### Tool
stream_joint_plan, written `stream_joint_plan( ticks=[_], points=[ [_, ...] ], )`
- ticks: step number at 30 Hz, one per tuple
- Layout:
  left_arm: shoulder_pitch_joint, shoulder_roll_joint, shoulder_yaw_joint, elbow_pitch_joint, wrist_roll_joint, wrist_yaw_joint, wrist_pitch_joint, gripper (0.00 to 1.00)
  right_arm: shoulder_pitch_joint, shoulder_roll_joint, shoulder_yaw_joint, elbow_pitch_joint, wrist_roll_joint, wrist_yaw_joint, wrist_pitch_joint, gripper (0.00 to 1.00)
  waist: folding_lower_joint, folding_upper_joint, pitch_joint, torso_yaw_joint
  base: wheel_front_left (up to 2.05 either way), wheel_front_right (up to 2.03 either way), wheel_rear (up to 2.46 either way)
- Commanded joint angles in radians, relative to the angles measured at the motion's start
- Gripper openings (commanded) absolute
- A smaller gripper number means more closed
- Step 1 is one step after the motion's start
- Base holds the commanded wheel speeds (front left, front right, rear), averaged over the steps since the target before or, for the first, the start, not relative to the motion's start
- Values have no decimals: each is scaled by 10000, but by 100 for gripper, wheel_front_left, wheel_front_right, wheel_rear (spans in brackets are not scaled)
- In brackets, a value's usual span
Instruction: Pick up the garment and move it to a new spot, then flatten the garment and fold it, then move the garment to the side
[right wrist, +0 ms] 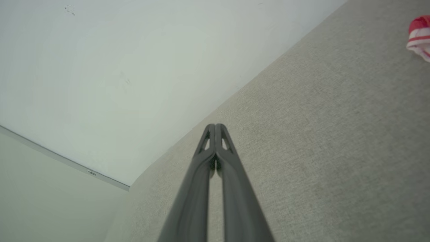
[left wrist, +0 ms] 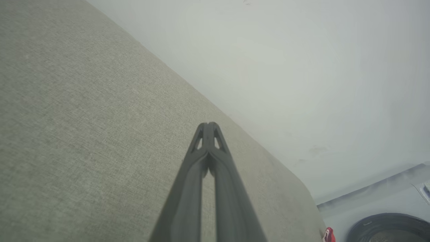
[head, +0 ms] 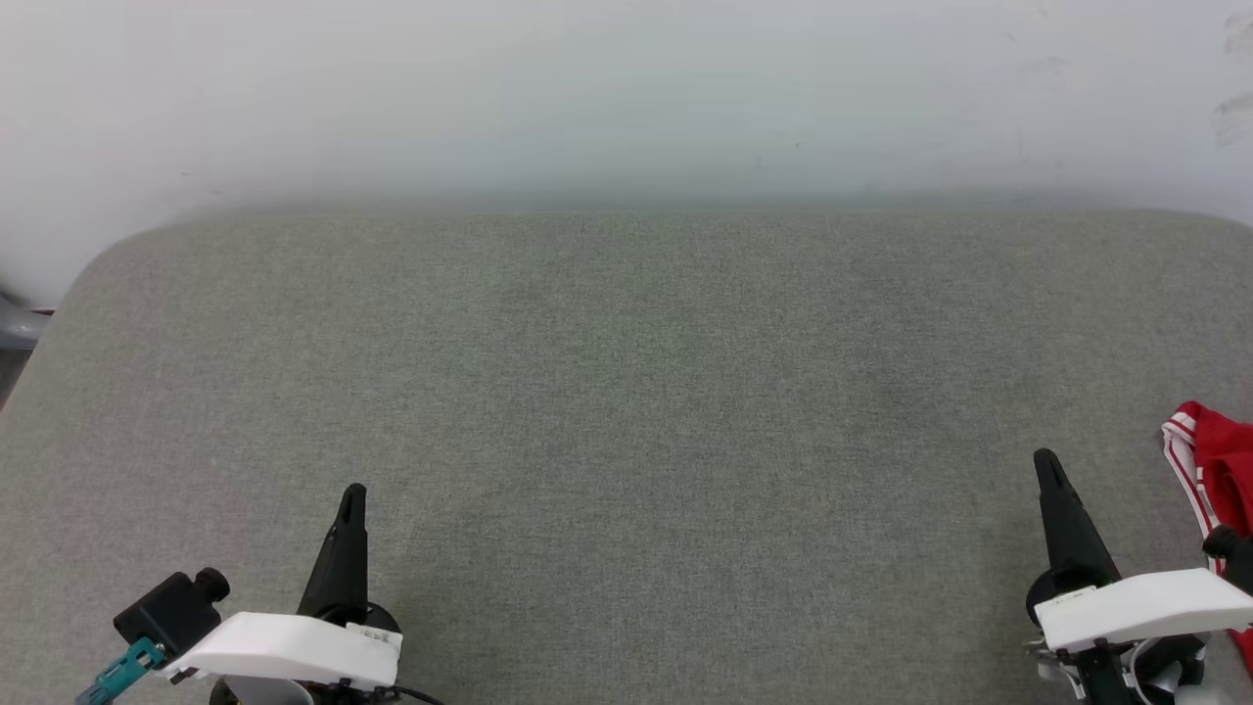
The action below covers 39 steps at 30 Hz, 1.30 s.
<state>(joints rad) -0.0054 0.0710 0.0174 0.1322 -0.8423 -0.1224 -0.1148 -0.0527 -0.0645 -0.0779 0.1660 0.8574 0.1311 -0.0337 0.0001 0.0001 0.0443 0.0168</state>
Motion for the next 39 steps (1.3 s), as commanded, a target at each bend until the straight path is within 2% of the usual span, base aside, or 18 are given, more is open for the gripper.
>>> stream_joint_plan(
  ticks=[1,39],
  points=[
    [-258,66,58,-65,-256,-33,73,0,-286,1,-33,-71,275,-2,57,0,-1,-1,-4,-2,0,0,0],
    [-729,54,393,621,-4766,-77,1208,0,-480,94,-239,431,4514,-3,896,0,-1,-1,-203,-83,0,0,0]
  ],
)
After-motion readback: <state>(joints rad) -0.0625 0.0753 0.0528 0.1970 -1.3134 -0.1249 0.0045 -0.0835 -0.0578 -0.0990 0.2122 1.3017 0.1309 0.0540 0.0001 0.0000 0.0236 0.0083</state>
